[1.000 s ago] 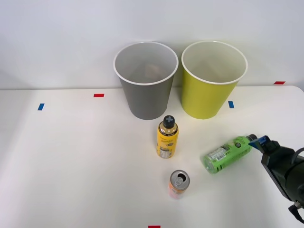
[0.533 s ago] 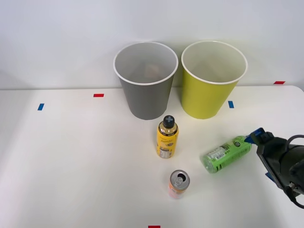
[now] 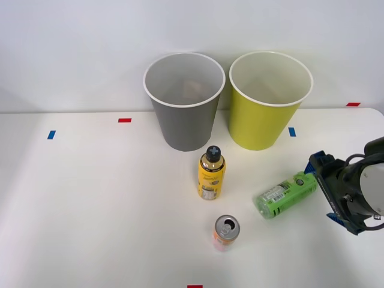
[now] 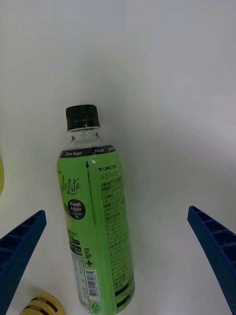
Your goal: Put cans in the gray bin, plastic bottles in the light green bin
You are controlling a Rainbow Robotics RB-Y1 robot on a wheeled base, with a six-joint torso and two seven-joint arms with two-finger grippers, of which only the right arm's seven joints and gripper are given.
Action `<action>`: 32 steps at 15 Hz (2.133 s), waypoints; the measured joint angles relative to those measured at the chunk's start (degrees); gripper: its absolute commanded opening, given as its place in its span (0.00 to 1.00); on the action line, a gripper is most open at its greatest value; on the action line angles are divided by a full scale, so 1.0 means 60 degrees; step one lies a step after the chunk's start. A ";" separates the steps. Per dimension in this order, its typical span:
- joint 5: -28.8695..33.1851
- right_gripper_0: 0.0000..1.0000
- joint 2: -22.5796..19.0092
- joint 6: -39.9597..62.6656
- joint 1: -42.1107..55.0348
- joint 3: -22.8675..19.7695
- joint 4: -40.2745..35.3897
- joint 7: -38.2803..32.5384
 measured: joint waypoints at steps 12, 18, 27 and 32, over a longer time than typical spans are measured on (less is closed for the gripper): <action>0.0379 1.00 -0.0132 -0.0037 -0.1371 0.1065 0.2391 -0.0089; 0.0919 1.00 0.0302 -0.0742 -0.1730 0.1210 0.3572 -0.0092; 0.1939 0.00 0.0645 -0.1189 -0.1867 0.1657 0.4127 0.0015; 0.2290 0.00 0.0730 -0.1191 -0.1785 0.1815 0.3628 0.0326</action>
